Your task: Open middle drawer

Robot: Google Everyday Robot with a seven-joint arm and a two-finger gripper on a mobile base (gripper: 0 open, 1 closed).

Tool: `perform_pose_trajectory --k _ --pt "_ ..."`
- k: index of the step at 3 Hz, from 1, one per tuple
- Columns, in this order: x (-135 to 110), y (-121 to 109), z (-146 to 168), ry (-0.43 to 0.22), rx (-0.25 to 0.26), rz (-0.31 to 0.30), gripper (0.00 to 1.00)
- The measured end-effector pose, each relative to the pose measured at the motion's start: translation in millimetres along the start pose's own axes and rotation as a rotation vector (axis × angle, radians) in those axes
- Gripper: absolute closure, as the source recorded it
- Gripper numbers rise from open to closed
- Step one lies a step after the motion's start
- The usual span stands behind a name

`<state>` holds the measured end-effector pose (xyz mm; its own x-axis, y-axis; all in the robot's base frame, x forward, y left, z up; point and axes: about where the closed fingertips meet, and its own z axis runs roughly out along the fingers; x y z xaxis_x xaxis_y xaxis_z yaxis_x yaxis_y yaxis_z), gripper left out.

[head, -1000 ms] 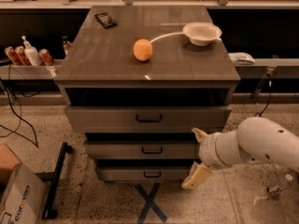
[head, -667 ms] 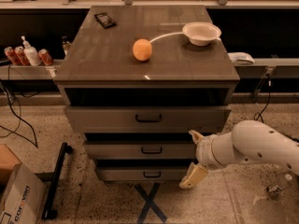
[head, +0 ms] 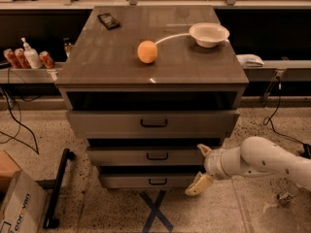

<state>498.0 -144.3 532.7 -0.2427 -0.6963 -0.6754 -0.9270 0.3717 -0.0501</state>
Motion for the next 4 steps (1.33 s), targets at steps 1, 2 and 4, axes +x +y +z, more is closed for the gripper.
perform_pose_trajectory --k 1,2,4 --pt "2 0 3 -0.003 -0.004 0.006 0.0" --pt "9 -5 18 -0.013 0.031 0.046 0.0" --pt "24 -29 54 -0.036 0.073 0.088 0.0"
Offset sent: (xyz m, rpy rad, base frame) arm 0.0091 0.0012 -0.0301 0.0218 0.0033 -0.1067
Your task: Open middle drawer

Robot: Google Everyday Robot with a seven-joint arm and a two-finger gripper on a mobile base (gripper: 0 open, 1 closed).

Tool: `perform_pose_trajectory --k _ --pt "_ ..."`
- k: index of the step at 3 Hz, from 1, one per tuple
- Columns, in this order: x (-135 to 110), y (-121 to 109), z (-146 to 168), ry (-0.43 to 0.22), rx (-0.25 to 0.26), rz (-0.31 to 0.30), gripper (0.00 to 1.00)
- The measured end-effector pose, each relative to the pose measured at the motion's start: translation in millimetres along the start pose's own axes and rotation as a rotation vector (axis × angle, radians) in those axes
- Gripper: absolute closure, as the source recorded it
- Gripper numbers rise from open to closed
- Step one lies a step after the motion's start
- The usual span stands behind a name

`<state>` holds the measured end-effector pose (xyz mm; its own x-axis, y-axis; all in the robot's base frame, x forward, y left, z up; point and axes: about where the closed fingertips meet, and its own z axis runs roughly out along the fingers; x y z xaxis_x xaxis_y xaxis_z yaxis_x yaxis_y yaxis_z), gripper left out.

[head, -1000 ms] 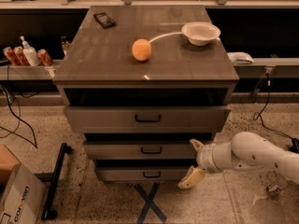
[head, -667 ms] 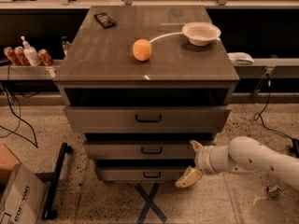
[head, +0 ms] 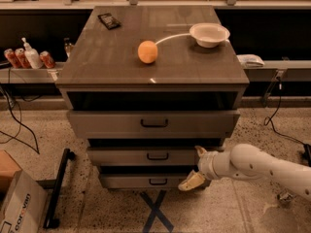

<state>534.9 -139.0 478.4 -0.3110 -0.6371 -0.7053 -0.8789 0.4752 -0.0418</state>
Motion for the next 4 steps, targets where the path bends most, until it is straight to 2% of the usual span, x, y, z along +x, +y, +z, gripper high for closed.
perform_pose_trajectory --k 1,2,3,4 --pt "0 -16 15 0.001 0.003 -0.011 0.0" --pt "2 -47 38 0.02 -0.019 -0.041 0.0" --pt "4 -65 54 0.035 -0.043 -0.055 0.0" --pt "18 -69 68 0.059 -0.086 -0.034 0.19"
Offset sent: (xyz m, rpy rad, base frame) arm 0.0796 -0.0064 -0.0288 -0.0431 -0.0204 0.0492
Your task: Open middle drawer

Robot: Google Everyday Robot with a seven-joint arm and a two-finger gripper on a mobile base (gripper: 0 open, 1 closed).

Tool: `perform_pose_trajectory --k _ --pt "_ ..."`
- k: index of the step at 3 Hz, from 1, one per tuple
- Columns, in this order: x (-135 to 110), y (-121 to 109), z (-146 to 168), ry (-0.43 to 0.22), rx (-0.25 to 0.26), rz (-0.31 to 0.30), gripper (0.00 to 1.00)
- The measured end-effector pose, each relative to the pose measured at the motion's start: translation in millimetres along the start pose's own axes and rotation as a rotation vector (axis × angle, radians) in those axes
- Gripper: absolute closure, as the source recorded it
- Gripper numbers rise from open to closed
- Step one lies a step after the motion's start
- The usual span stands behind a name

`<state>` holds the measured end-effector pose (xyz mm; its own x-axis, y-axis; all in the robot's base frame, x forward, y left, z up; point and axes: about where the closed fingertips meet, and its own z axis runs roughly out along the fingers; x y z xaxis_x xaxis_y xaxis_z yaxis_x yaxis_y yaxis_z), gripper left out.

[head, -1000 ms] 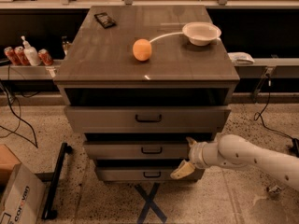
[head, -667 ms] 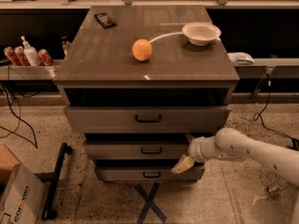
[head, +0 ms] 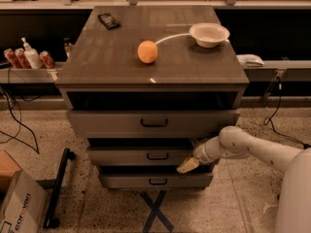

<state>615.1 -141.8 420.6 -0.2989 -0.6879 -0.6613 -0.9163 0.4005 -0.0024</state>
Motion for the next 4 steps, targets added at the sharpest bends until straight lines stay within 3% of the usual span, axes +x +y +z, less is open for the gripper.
perform_pose_trajectory --k 2,3,4 --pt "-1.0 0.4 -4.3 0.004 -0.005 0.003 0.64" --pt "-2.8 0.4 -6.4 0.004 -0.005 0.003 0.69" --pt "-2.9 0.6 -6.2 0.004 -0.005 0.003 0.44"
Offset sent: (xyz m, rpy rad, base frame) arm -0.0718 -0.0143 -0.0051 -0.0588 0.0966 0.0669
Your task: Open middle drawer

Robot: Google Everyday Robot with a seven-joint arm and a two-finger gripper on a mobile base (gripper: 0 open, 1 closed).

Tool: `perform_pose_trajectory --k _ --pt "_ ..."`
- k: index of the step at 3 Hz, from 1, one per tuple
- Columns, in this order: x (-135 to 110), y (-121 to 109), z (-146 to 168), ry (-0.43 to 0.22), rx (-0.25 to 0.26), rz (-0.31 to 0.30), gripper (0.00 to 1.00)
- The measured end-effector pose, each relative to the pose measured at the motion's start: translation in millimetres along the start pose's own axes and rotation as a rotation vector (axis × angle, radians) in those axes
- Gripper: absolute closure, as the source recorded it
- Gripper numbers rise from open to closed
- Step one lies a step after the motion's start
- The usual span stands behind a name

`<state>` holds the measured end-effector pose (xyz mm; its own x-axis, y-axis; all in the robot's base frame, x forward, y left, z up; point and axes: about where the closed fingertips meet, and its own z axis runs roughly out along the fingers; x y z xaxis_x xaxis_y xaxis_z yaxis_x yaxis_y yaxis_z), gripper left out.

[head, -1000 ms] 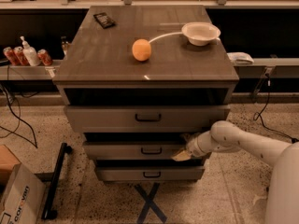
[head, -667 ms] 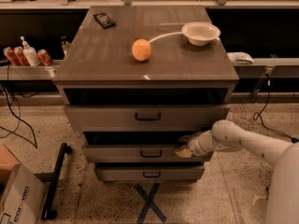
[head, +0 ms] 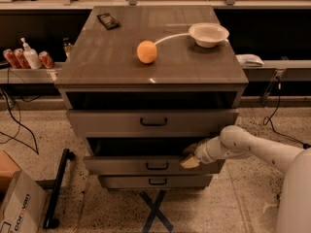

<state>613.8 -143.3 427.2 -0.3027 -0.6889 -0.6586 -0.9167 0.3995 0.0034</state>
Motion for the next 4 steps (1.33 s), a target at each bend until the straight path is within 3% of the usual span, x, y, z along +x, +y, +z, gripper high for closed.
perform_pose_trajectory --k 1,2,3,4 --pt "0 1 2 0.0 -0.004 0.0 0.23" --pt "-1 10 2 0.076 -0.037 -0.067 0.01" --pt "8 26 -2 0.163 -0.089 -0.112 0.0" --pt "20 41 -10 0.215 -0.135 -0.125 0.18"
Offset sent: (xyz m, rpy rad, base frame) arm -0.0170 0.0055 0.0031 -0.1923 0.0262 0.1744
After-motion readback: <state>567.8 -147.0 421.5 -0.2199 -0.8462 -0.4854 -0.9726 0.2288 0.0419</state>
